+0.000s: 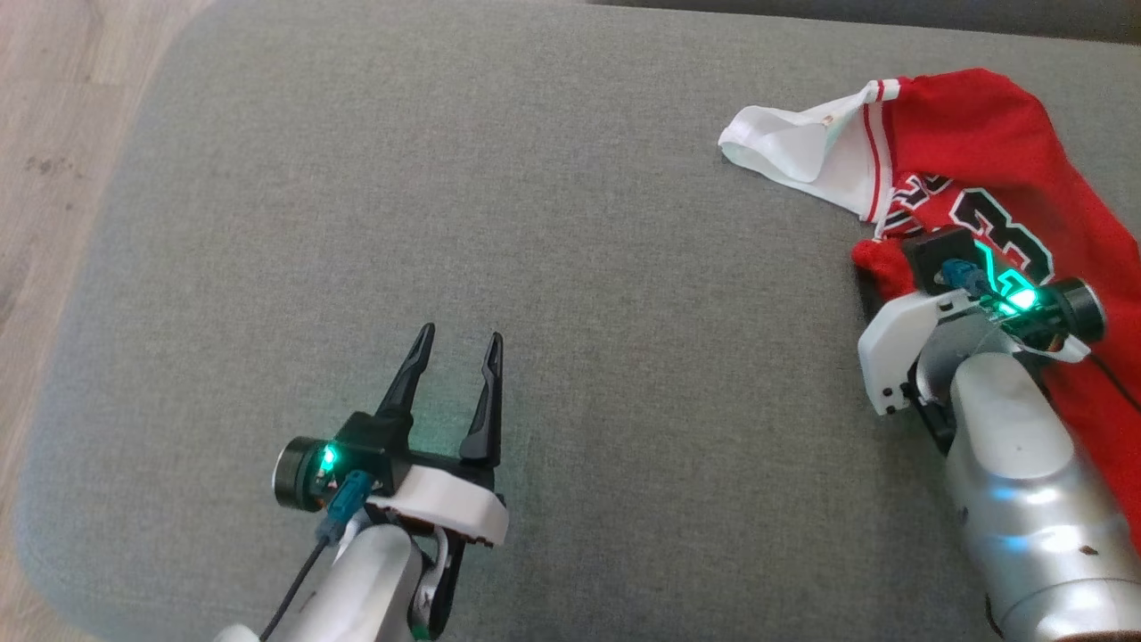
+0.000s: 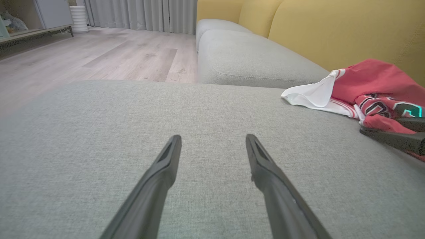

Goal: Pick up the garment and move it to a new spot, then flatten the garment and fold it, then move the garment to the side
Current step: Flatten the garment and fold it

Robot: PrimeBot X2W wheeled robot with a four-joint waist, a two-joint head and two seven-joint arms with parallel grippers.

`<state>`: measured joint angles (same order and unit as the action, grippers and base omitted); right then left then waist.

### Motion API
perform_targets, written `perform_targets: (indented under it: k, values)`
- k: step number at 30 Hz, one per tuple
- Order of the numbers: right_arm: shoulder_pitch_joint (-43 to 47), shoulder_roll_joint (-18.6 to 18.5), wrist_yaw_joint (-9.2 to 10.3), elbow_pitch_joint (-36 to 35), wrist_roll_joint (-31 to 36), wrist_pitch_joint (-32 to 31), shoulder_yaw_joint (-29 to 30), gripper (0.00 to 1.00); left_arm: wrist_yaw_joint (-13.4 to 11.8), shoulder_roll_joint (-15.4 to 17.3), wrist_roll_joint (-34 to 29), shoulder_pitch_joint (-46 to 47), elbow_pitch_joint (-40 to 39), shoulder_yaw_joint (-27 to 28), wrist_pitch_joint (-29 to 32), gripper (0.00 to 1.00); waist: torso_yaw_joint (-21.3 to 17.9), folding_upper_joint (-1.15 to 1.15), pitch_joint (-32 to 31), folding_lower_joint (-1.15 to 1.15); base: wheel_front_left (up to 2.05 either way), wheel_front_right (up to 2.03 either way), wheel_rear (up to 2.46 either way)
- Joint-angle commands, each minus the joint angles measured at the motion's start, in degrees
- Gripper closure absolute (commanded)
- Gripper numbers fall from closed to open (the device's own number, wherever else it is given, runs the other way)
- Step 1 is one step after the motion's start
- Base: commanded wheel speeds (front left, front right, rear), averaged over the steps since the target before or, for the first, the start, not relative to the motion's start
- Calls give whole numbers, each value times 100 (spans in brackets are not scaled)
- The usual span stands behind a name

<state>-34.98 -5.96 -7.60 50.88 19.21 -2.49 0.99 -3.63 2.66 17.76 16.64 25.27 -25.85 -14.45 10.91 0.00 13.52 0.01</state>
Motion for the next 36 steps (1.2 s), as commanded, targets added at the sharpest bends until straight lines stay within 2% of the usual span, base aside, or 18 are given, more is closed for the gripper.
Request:
perform_targets:
  k: [1, 6, 9, 11, 14, 17, 20, 21, 24, 29, 30, 31, 36]
  values:
    - [3, 33, 11, 118, 62, 55, -84, 100, -60, 21, 35, 194, -149, 168, -55, 0, 15, 0, -29, -1, 0, 0, 0]
    - [-253, 204, 11, 259, -159, 748, -200, 100, -77, 21, 24, 142, -94, 243, -55, 0, -64, 0, -240, -1, 0, 0, 0]
    - [-487, 288, 11, 283, -692, 1251, -548, 100, -66, 21, 29, 70, -69, 247, -55, 0, -106, 0, -442, -1, 0, 0, 0]
    - [-628, 302, 11, 150, -1526, 1493, -1149, 100, -55, 21, 34, 26, -50, 235, -55, 0, -102, 0, -564, -1, 0, 0, 0]
    - [-746, 305, 11, -620, -2892, 1625, -2195, 100, -56, 21, 14, -35, -27, 263, -55, 0, -123, 0, -720, -1, 0, 0, 0]
    - [-732, 306, 11, -1510, -3945, 1684, -2639, 100, -54, 21, -28, -91, -25, 329, -55, 0, -139, 0, -818, -1, 0, 0, 0]
    - [-407, 299, 11, -2182, -4706, 1676, -2569, 100, -35, 24, -82, -166, -46, 426, -55, 0, -149, 0, -873, -1, 0, 0, 0]
    - [-282, 249, 11, -2187, -4751, 1607, -2507, 100, -28, 25, -96, -183, -51, 445, -55, 0, -151, 0, -878, -1, 0, 0, 0]
    - [-32, 107, 11, -2049, -4679, 1444, -2334, 100, -16, 25, -123, -210, -63, 481, -55, 0, -159, 0, -872, -1, 0, 0, 0]
    - [493, -37, 11, -1421, -4426, 876, -1885, 100, 3, 25, -178, -216, -74, 535, -55, 0, -210, 0, -814, -1, 0, 0, 0]
    - [555, -102, 11, -1268, -4221, 772, -1869, 69, 10, 25, -190, -210, -68, 541, -55, 0, -229, 0, -802, -1, 0, 0, 0]
    - [604, -118, 11, -1138, -4080, 733, -1770, 0, 18, 25, -201, -201, -62, 544, -55, 0, -247, 0, -788, -1, 0, 0, 0]
    - [663, -45, 11, -789, -3446, 931, -1087, 0, 32, 24, -233, -139, -64, 570, -55, 0, -401, 0, -735, -1, 0, 0, 0]
